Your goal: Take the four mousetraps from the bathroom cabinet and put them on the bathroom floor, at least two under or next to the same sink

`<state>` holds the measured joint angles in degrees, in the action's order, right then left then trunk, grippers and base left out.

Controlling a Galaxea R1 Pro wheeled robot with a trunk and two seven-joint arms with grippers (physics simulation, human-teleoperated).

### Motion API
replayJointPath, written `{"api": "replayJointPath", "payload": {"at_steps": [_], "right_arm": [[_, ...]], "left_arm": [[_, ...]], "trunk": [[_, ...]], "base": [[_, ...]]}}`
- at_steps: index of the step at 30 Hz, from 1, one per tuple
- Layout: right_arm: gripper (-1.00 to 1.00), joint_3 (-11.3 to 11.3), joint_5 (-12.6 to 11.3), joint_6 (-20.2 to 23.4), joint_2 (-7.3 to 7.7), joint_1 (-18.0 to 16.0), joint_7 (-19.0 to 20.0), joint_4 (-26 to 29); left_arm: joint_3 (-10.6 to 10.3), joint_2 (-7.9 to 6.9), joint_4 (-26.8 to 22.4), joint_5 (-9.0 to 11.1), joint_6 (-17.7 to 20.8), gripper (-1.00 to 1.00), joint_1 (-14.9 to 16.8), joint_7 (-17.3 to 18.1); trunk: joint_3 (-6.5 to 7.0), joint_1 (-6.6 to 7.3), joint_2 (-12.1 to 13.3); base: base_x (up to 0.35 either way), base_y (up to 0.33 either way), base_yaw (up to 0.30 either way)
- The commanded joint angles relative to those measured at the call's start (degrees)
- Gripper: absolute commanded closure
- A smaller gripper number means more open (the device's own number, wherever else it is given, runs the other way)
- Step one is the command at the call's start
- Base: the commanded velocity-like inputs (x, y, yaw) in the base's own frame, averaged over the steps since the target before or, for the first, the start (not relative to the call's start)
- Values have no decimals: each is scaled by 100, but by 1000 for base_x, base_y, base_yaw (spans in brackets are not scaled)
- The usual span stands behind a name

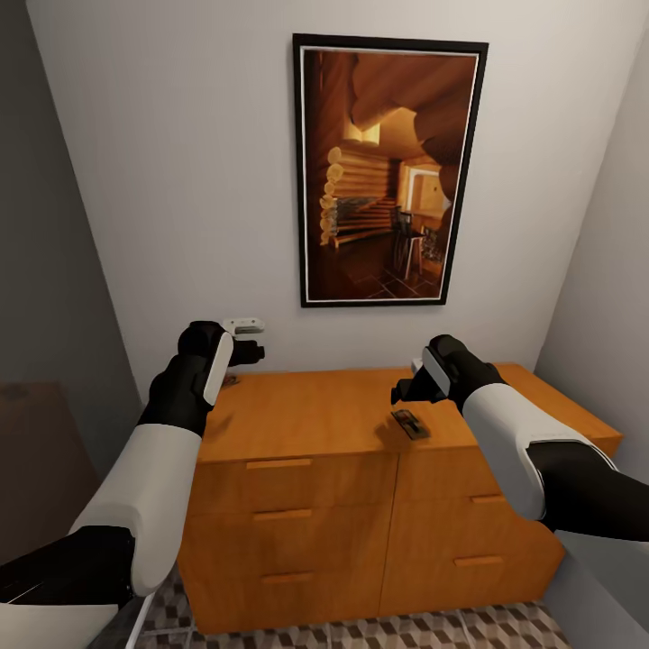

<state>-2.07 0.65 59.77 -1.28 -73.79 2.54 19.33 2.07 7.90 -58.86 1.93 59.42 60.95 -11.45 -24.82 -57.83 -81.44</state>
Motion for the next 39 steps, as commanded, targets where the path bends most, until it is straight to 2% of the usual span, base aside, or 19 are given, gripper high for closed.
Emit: {"api": "replayJointPath", "payload": {"at_steps": [1,11,39], "right_arm": [[-100,-22,12,24,1,-4,27,7],[-100,-22,12,24,4,-4,27,6],[-100,-32,5,24,-3,-4,27,-40]], "left_arm": [[13,4,-4,24,20,-100,5,-27],[15,1,-29,19,18,-100,5,-41],[13,1,-16,18,20,-100,5,-42]], "trunk": [[-7,-2,-4],[-7,-2,-4],[-7,-2,-4]], "base": [[206,0,0],[100,0,0],[5,0,0]]}}
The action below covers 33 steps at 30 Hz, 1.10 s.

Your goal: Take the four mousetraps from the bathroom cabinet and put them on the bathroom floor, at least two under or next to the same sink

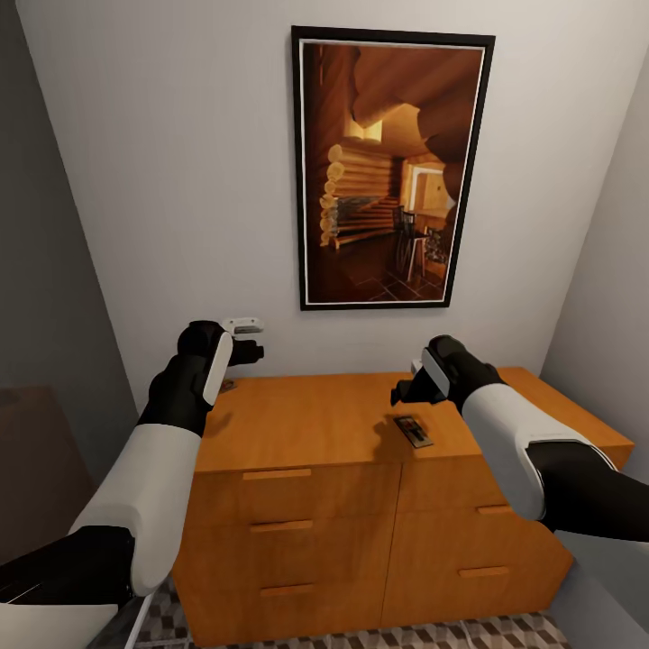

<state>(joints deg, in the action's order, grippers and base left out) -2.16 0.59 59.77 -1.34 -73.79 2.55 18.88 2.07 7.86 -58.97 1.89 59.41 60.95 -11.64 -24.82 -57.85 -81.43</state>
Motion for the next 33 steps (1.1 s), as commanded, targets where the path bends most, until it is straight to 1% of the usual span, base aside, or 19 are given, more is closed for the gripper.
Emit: {"api": "replayJointPath", "payload": {"at_steps": [1,10,33], "right_arm": [[-100,-23,12,23,3,-4,27,-21],[-100,-21,63,23,2,-4,23,-412],[-100,-30,86,23,-4,0,24,-799]], "left_arm": [[13,5,-3,22,20,-100,5,-23],[13,5,-11,22,19,-100,5,-23],[14,5,-9,22,21,-100,5,-23]], "trunk": [[-7,0,-4],[-7,0,-4],[-7,0,-4]], "base": [[0,0,0],[0,0,0],[0,0,0]]}}
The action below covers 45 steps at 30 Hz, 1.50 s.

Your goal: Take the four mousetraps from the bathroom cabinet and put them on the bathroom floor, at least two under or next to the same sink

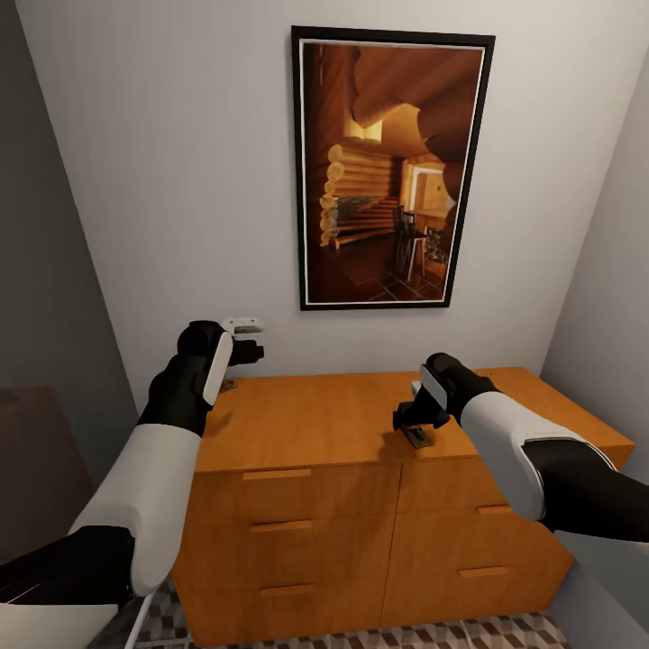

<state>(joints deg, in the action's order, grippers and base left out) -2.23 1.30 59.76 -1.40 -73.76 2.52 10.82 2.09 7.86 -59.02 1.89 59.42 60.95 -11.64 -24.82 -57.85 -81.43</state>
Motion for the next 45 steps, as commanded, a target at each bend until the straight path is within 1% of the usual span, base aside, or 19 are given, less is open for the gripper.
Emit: {"api": "replayJointPath", "payload": {"at_steps": [1,18,29,39,40,45], "right_arm": [[-100,-23,16,24,1,-4,25,-8],[-100,-23,5,24,29,14,29,-88],[-100,-23,10,-103,50,19,30,-203],[-100,-23,-2,-132,64,19,30,-227],[100,-23,-3,-132,67,19,31,-228],[100,-23,-9,-132,85,19,107,-229]], "left_arm": [[12,5,-6,22,20,-100,5,-23],[11,5,-11,22,26,-100,5,-23],[11,5,-10,22,26,-100,5,-23],[11,5,1,22,26,-100,5,-29],[11,5,2,22,26,-100,5,-29],[11,5,4,22,26,-100,5,-30]], "trunk": [[-7,0,-4],[-7,0,-4],[-7,0,-4],[-7,0,-4],[-7,0,-4],[-7,0,-4]], "base": [[0,0,0],[0,0,0],[0,0,0],[0,0,0],[0,0,0],[0,0,0]]}}
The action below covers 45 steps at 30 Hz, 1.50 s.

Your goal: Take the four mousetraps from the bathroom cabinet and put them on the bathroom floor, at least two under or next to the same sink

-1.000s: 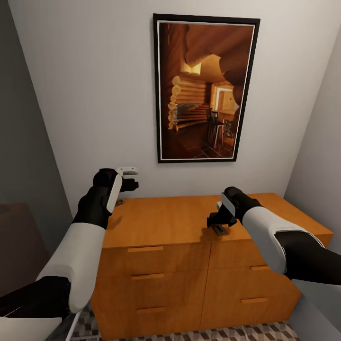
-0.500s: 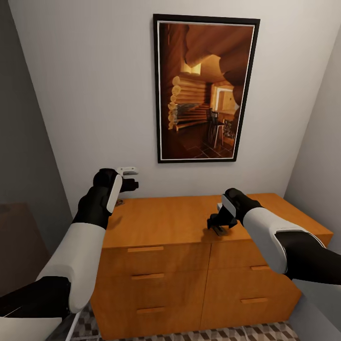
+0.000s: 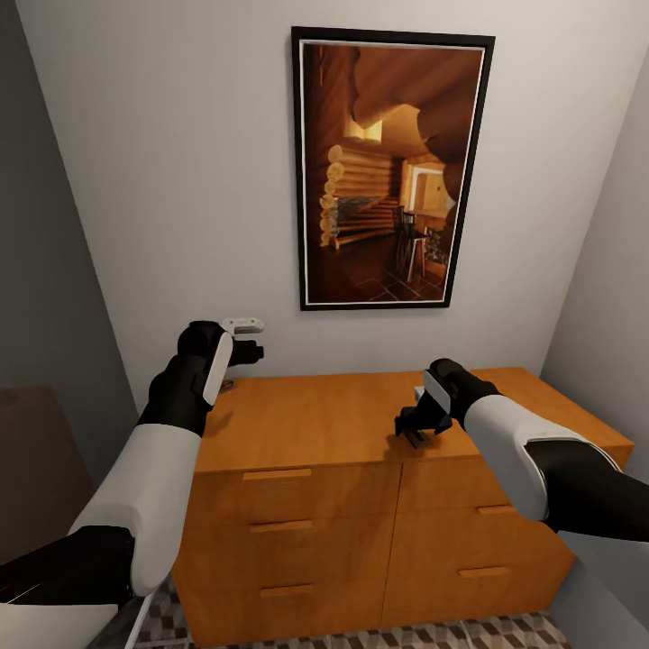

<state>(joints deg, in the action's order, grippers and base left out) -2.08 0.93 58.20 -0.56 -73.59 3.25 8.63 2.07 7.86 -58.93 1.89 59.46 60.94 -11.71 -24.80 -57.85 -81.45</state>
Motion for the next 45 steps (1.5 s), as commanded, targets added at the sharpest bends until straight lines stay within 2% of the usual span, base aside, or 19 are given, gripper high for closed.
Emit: {"api": "replayJointPath", "payload": {"at_steps": [1,11,30,33,36,45], "right_arm": [[100,-38,28,24,6,2,64,-10],[100,-48,62,25,29,2,356,-10],[100,-76,114,75,45,2,374,62],[100,-65,143,106,111,2,365,101],[100,-52,293,180,232,2,360,382],[100,-47,374,180,327,2,357,1271]], "left_arm": [[13,5,-5,22,21,-100,5,-23],[13,5,-6,22,21,-100,5,-24],[13,5,-50,22,21,-100,5,-24],[13,5,-54,22,21,-100,5,-22],[13,6,-59,25,21,-100,5,-17],[13,8,-69,29,21,-100,5,-16]], "trunk": [[-9,0,-3],[-9,0,-3],[-9,0,-3],[-9,0,-3],[-9,0,-3],[-9,0,-3]], "base": [[0,0,0],[0,0,0],[0,0,0],[0,0,0],[0,0,0],[0,0,0]]}}
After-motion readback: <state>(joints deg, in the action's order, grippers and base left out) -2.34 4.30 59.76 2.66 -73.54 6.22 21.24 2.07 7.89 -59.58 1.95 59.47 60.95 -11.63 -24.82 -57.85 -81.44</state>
